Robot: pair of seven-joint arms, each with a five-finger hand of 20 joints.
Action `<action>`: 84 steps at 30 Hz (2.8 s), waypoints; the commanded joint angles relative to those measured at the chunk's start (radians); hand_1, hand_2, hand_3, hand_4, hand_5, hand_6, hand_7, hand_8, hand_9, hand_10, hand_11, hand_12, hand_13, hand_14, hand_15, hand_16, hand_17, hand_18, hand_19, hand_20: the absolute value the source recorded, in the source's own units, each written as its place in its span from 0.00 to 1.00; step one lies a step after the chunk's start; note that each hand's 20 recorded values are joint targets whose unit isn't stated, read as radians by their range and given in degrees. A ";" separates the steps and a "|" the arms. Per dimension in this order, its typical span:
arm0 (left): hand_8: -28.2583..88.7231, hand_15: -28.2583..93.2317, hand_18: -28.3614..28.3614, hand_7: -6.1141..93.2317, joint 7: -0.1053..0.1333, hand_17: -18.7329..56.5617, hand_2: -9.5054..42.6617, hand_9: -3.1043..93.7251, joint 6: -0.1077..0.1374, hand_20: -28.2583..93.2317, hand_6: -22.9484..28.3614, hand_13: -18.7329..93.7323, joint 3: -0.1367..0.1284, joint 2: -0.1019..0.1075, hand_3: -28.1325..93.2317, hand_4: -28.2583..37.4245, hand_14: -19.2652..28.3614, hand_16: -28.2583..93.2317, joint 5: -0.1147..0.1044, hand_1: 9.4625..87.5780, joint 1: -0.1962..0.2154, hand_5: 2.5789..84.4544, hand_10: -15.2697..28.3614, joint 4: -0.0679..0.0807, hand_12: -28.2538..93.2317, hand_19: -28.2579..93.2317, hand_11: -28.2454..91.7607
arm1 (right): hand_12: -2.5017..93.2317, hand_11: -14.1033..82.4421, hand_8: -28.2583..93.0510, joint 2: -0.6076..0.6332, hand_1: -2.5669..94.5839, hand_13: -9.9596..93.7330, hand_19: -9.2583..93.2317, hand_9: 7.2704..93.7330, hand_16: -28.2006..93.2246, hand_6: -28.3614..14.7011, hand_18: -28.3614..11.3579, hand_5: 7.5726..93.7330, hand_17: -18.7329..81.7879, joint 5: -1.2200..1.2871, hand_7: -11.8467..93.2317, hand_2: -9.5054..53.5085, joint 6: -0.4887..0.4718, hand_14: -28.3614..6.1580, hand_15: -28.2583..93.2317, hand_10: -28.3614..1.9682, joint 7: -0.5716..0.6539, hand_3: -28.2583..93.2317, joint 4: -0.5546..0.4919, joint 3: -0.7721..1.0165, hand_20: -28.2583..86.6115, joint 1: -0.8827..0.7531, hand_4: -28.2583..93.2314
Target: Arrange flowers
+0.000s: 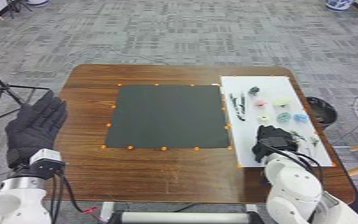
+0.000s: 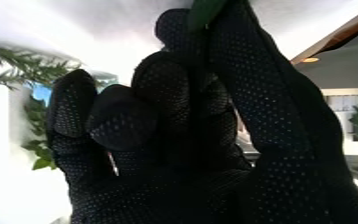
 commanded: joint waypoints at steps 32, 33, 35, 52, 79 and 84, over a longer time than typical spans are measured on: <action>0.18 0.38 0.66 0.12 0.013 0.17 0.47 0.33 0.031 0.28 0.62 0.35 -0.096 -0.014 0.82 0.00 0.70 0.21 -0.050 0.19 0.093 0.46 0.70 0.024 0.30 0.44 0.37 | 0.67 0.45 0.39 -0.011 0.62 0.89 0.87 0.90 0.59 0.64 0.09 0.80 0.59 0.242 0.55 0.00 0.405 0.64 0.72 0.66 -0.070 0.76 0.067 -0.411 0.57 0.558 0.08; 0.18 0.38 0.66 0.12 0.012 0.17 0.47 0.33 0.032 0.28 0.62 0.35 -0.096 -0.013 0.82 0.00 0.70 0.21 -0.049 0.19 0.091 0.46 0.70 0.025 0.30 0.44 0.37 | 0.67 0.45 0.39 -0.034 0.62 0.89 0.87 0.90 0.59 0.65 0.09 0.80 0.59 0.261 0.55 0.00 0.414 0.64 0.72 0.66 -0.070 0.76 0.089 -0.430 0.57 0.584 0.08; 0.18 0.38 0.66 0.12 0.019 0.17 0.47 0.33 0.033 0.28 0.62 0.35 -0.097 -0.016 0.82 0.00 0.70 0.21 -0.053 0.19 0.096 0.46 0.70 0.023 0.30 0.44 0.37 | 0.67 0.45 0.39 -0.082 0.62 0.89 0.87 0.91 0.59 0.65 0.09 0.80 0.59 0.298 0.55 0.00 0.438 0.64 0.72 0.67 -0.072 0.76 0.136 -0.469 0.57 0.635 0.08; 0.18 0.38 0.66 0.11 0.049 0.17 0.63 0.34 0.050 0.29 0.62 0.36 -0.061 0.014 0.51 0.00 0.70 0.21 -0.157 0.33 0.062 0.46 0.70 0.058 0.30 0.44 0.37 | 0.64 0.49 0.39 -0.358 0.63 0.89 0.88 0.89 0.58 0.64 0.08 0.80 0.59 0.446 0.55 0.00 0.489 0.63 0.73 0.64 -0.110 0.72 0.428 -0.692 0.56 0.823 0.10; 0.18 0.40 0.66 0.12 0.049 0.17 0.63 0.34 0.039 0.28 0.62 0.36 -0.033 0.029 0.81 0.00 0.70 0.20 -0.148 0.12 0.029 0.46 0.70 0.051 0.30 0.45 0.38 | 0.56 0.58 0.36 -0.471 0.66 0.85 0.86 0.82 0.57 0.63 0.12 0.73 0.56 0.638 0.61 0.00 0.421 0.62 0.74 0.57 -0.174 0.65 0.502 -0.718 0.54 0.792 0.10; 0.18 0.40 0.66 0.12 0.047 0.17 0.63 0.34 0.026 0.28 0.62 0.36 -0.047 0.016 0.81 0.00 0.70 0.20 -0.148 0.12 0.034 0.46 0.70 0.055 0.30 0.45 0.38 | 0.39 0.61 0.31 -0.421 0.49 0.79 0.86 0.76 0.55 0.57 0.12 0.71 0.51 0.790 0.49 0.20 0.258 0.52 0.77 0.45 -0.181 0.70 0.407 -0.633 0.54 0.758 0.12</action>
